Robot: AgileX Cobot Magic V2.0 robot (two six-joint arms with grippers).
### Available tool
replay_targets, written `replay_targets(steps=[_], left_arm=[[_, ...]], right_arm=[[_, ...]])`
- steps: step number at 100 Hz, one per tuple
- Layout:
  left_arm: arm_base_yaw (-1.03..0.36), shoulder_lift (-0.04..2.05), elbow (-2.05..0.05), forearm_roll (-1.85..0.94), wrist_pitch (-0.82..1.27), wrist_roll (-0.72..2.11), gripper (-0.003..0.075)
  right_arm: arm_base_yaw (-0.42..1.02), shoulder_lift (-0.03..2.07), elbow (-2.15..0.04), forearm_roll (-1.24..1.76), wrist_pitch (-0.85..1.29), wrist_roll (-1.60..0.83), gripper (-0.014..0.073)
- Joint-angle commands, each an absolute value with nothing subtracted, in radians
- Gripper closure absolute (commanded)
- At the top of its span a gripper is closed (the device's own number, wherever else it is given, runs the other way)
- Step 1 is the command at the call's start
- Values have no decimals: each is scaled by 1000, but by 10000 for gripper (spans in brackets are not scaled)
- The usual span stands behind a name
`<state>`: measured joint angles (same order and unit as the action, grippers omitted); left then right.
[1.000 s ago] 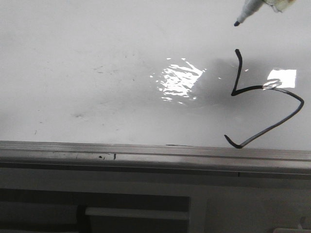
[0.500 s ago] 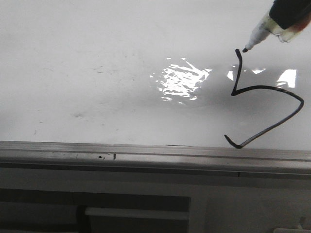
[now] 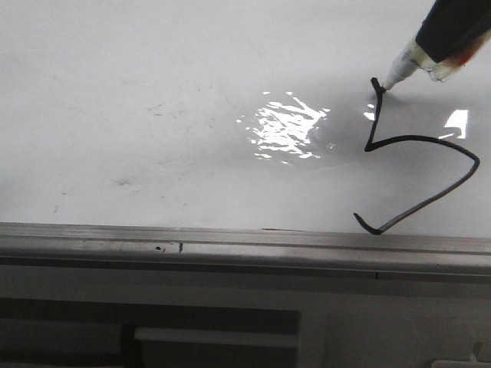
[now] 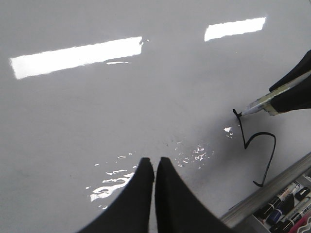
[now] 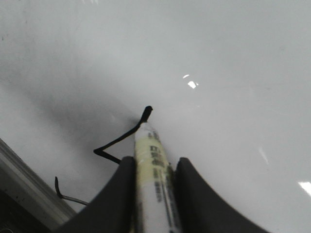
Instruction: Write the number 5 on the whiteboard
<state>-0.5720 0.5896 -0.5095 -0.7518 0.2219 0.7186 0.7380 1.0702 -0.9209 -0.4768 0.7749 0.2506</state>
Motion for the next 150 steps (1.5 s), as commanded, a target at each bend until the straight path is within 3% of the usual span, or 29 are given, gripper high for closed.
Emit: replay_targets(steps=[1,38,80,111,120,135,141,150], left_arm=[[-572,590,-538,-773,170,710,741],[-572,590,-538,-773,170,710,741],[-572,590,-538,-773,173,710,741],[-572,590,-538,-773,174,710,736],[-572,595,-558,-773,238,723,643],[-572,678,-652,-773,460,839,297],[-572,726,-691,-779,540,910,244],[-581,792,-739,-829,610,1021,267]], right_arm=[[720,1063,-932,-498,727,261,636],[709,1074,-925,-484,748,261,636],[558,943,-925,-488,898,305,636],[617,875,-957,-404,690,201,637],[695,857,-963,-321,593,98,638],[853,897,-963,-311,582,-8,650],[909,933,-963,-311,584,-29,664],[975,981,-963,-311,573,-51,664]])
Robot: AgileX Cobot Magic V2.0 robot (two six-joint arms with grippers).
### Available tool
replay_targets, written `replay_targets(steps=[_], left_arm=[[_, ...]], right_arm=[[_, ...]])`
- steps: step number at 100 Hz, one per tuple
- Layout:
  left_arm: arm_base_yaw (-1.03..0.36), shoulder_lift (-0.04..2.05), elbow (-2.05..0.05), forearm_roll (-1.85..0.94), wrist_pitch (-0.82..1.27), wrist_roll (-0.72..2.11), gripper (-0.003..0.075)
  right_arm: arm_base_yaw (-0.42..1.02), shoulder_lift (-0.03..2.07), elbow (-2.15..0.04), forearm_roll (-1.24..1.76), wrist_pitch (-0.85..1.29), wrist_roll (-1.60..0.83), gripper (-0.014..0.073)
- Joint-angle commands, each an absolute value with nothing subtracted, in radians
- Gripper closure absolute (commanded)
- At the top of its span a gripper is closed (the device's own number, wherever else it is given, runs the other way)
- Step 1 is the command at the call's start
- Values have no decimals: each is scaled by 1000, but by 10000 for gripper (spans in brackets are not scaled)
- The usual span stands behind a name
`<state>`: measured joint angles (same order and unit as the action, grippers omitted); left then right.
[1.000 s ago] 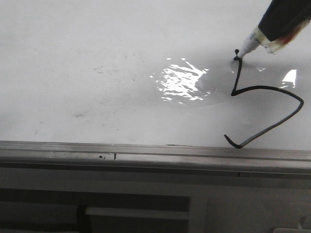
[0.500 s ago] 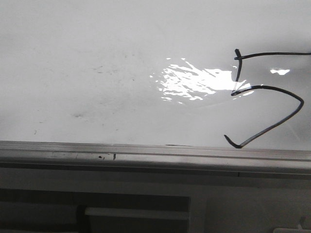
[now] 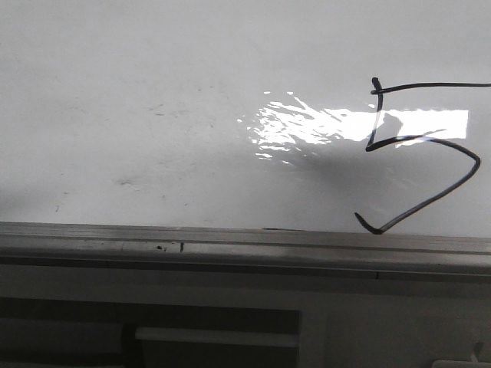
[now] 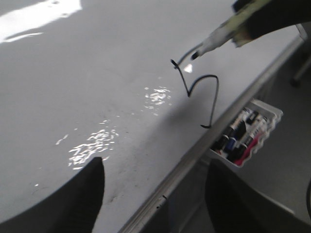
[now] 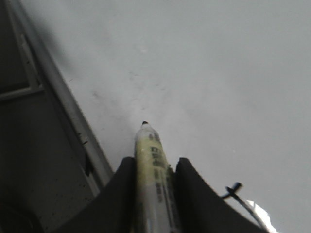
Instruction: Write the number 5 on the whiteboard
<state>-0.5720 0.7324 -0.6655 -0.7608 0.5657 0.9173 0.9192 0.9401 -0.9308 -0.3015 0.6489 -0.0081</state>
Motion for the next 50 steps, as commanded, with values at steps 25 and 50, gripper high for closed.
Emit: replay_targets(steps=[25,50], left_arm=[[-718,942,-814,-909,650,1245,335],[-826,1070,-843,-909,609,1259,335]], right_arm=[[1105,1051,-963,-308,551,-65,664],[1107,1052,-963,-237,529,-65,664]])
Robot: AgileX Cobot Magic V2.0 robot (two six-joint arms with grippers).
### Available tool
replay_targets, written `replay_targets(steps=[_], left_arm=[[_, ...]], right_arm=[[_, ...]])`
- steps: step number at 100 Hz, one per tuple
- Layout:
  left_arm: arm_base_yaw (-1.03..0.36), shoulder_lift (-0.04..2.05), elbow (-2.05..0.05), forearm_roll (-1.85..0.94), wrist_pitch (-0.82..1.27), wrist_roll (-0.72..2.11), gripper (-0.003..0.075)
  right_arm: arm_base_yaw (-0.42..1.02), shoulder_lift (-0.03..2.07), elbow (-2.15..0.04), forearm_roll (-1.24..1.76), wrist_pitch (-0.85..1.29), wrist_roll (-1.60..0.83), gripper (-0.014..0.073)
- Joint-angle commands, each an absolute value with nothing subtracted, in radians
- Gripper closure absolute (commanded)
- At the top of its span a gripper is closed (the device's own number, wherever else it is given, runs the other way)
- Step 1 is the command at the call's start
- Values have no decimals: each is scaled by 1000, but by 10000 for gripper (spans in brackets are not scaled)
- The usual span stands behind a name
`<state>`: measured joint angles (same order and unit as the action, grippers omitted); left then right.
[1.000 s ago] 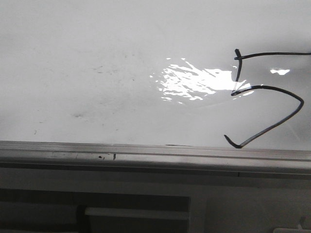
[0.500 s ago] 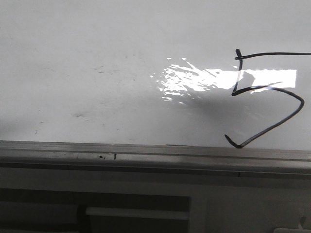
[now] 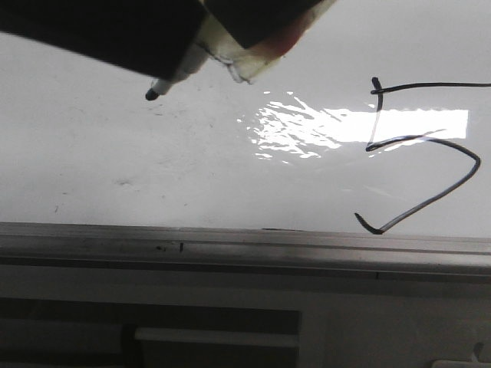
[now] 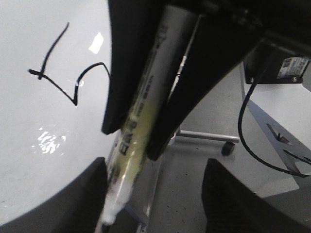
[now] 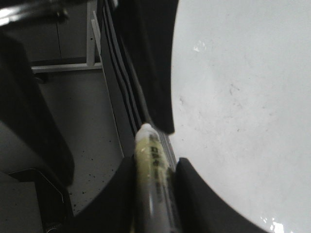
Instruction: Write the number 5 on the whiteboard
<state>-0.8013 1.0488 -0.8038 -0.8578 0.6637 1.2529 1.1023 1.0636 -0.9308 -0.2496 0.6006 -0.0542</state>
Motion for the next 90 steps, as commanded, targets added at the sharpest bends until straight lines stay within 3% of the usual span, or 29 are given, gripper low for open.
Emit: replay_targets(steps=[1,21,47,69,79,90], left_arm=[[-830,1076,-843,-909,602,1259,335],[-839,1115,-843,-914,510,1259,376],[-839,1118,-843,-919,511,1259,743],[-839,1118,-843,-919,516,1259,741],[-839,1118,-843,-919,516,1259,741],[-839,1118,-843,-919,518,1259,741]], right_arm=[[1107,1052,-963,-235,529,-65,664],[1107,1052,-963,-217,541,-65,664],[1107,1052,-963,-214,544,-65,664],[1107,1052,-963,-214,544,-65,655],[1107,1052,-963,-214,547,-65,529],[1107,1036,-976,-214,547,-65,234]])
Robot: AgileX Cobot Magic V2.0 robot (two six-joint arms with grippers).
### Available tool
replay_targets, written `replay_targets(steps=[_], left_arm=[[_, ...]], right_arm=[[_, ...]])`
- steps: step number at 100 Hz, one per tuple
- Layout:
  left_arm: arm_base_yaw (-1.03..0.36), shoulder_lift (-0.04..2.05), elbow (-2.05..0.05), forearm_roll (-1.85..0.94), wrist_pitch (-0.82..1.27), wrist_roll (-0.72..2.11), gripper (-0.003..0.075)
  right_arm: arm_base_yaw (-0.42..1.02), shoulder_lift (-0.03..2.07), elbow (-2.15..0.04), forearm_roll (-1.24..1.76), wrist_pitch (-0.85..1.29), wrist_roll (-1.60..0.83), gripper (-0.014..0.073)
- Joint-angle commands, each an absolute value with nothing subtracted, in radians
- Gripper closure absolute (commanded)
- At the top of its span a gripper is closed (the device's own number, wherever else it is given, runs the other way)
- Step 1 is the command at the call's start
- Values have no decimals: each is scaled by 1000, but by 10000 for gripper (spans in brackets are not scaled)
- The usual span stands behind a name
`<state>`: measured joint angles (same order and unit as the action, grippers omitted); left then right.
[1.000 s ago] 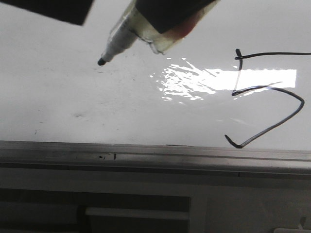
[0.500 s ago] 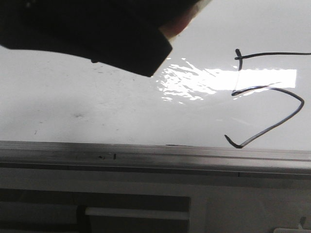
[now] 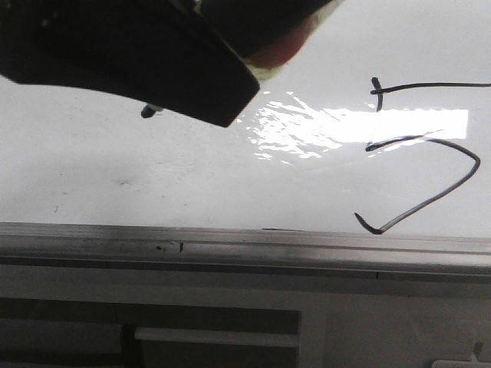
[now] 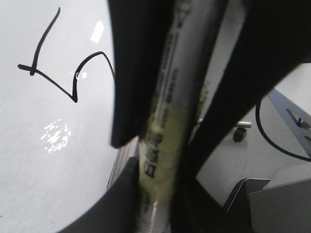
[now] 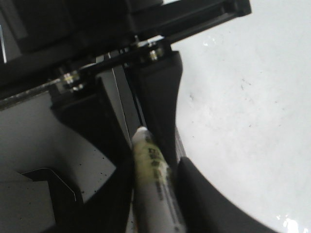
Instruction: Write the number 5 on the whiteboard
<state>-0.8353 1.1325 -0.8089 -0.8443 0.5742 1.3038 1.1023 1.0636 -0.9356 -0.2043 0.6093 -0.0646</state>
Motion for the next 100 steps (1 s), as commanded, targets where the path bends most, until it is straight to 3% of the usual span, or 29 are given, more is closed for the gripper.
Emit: replay_targets(steps=[1,11,21,33,53,100], left_arm=[[-839,1118,-843,-919,518,1259,741],[-839,1118,-843,-921,509,1237,741],[-839,1118,-833,-943,442,1150,741],[-839,1121,-792,-995,292,1032,741],[-844,1175,-742,-1211,88,921,741],[-989,1372,-742,-1424,-275,919,741]], right_arm=[[1107,1036,-976,-214,547,-65,199],[1107,991,-994,-237,549,-65,51],[1095,924,-1000,-267,548,-63,64],[1056,833,-1000,-290,564,-50,193],[972,702,-1000,-305,633,-46,664],[955,656,-998,-323,755,-10,657]])
